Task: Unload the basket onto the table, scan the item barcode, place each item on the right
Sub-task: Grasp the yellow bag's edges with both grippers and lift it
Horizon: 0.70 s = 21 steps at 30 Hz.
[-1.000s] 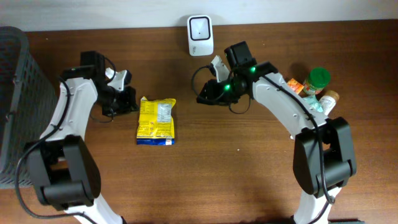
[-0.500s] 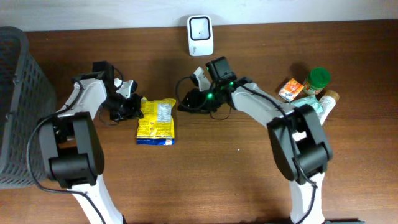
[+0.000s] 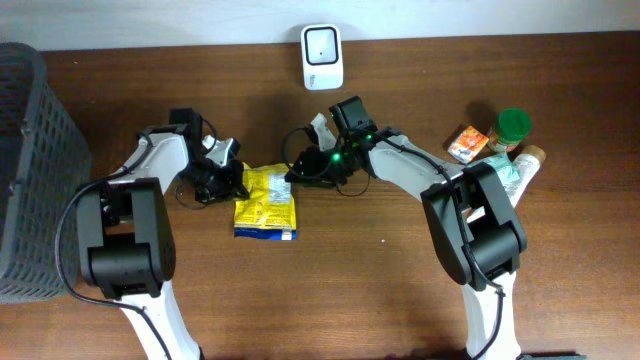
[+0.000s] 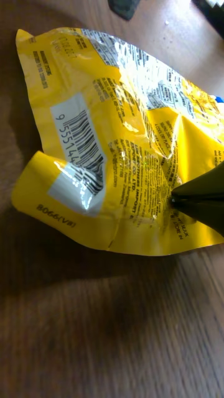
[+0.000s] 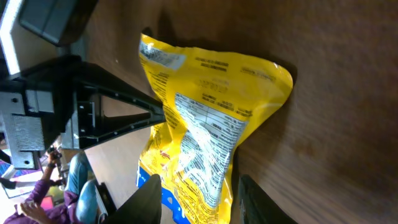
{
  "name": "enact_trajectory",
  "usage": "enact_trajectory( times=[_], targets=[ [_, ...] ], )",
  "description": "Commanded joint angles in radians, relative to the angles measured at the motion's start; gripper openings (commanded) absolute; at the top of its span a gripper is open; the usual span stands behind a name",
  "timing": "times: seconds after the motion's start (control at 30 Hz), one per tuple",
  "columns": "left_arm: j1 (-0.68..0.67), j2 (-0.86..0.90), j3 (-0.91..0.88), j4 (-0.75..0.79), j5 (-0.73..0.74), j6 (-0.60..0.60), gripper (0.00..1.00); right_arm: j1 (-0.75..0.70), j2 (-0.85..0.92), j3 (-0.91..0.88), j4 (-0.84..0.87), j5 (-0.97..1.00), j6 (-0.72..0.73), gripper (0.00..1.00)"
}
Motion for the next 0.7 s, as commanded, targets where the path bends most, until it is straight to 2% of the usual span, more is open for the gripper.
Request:
enact_trajectory(
  times=[0.0, 0.13, 0.37, 0.5, 0.67],
  targets=[
    [-0.017, 0.088, -0.073, -0.012, -0.113, -0.007, 0.0, 0.01, 0.023, -0.006, -0.06, 0.055, -0.006, 0.43],
    [-0.017, 0.088, -0.073, -0.013, -0.114, -0.007, 0.0, 0.009, 0.052, -0.006, -0.083, 0.054, -0.006, 0.47],
    [-0.017, 0.088, -0.073, -0.013, -0.113, -0.007, 0.0, 0.022, 0.14, -0.006, -0.044, -0.095, -0.005, 0.47],
    [-0.017, 0.088, -0.073, -0.013, -0.113, -0.007, 0.0, 0.066, 0.17, -0.006, 0.025, -0.106, 0.064, 0.47],
    [-0.017, 0.088, -0.073, -0.013, -0.113, -0.007, 0.0, 0.109, 0.202, -0.006, 0.193, -0.105, 0.209, 0.41]
  ],
)
